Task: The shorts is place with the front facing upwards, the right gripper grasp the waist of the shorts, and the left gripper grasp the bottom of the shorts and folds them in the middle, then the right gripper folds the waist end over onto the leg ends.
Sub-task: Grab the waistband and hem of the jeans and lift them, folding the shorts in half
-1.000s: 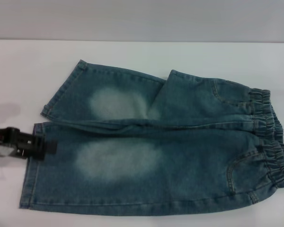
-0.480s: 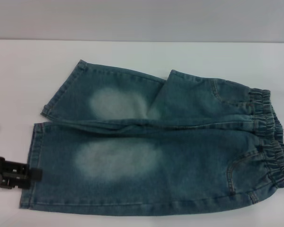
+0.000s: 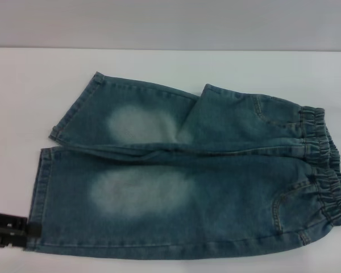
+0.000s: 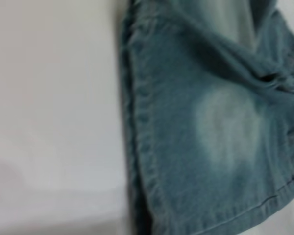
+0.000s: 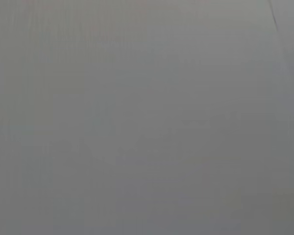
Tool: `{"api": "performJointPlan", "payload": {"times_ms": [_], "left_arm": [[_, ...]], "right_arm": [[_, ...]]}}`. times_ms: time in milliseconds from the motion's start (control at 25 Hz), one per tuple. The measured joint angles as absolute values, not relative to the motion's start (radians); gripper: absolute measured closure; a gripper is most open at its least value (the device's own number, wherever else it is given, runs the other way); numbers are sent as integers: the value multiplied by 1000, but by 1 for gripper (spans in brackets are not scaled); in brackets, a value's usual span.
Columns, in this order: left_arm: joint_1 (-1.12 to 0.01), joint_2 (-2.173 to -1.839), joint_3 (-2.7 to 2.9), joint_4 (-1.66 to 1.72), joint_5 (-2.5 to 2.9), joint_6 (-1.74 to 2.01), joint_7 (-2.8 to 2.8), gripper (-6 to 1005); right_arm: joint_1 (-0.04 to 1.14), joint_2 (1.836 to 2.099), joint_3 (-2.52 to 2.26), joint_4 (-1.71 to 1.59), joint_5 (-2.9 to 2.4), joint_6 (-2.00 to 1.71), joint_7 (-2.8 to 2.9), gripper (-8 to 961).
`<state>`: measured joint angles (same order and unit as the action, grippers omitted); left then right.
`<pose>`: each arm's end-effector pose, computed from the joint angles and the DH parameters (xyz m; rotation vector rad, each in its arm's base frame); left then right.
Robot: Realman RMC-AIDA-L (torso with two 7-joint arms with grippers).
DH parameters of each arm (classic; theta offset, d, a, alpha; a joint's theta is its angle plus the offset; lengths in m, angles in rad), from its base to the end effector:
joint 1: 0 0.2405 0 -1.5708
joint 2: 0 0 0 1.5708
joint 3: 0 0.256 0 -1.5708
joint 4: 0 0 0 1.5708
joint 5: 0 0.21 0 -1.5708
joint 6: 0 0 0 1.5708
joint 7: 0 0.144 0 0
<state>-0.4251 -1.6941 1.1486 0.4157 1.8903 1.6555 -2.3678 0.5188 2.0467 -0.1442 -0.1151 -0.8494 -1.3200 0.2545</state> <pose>-0.3618 0.2638 0.0769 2.2084 2.1781 0.1796 0.3591 0.3442 0.1082 -1.0982 0.4272 0.7558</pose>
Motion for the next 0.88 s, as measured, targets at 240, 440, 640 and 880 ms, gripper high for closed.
{"api": "performJointPlan", "payload": {"times_ms": [240, 440, 640, 880], "left_arm": [[-418, -1695, 1141, 416, 1917, 1645, -2374, 331], [-418, -1694, 1141, 416, 1925, 1628, -2375, 331], [-419, -1694, 1141, 416, 1925, 1615, -2377, 332], [-422, -1698, 1141, 414, 1926, 1610, -2378, 332]], "right_arm": [[524, 2046, -145, -113, -852, -1313, 254, 302], [526, 2046, -146, -112, -853, -1311, 254, 303], [530, 2044, -145, -112, -853, -1299, 255, 303], [534, 2043, -144, -111, -853, -1297, 255, 303]]}}
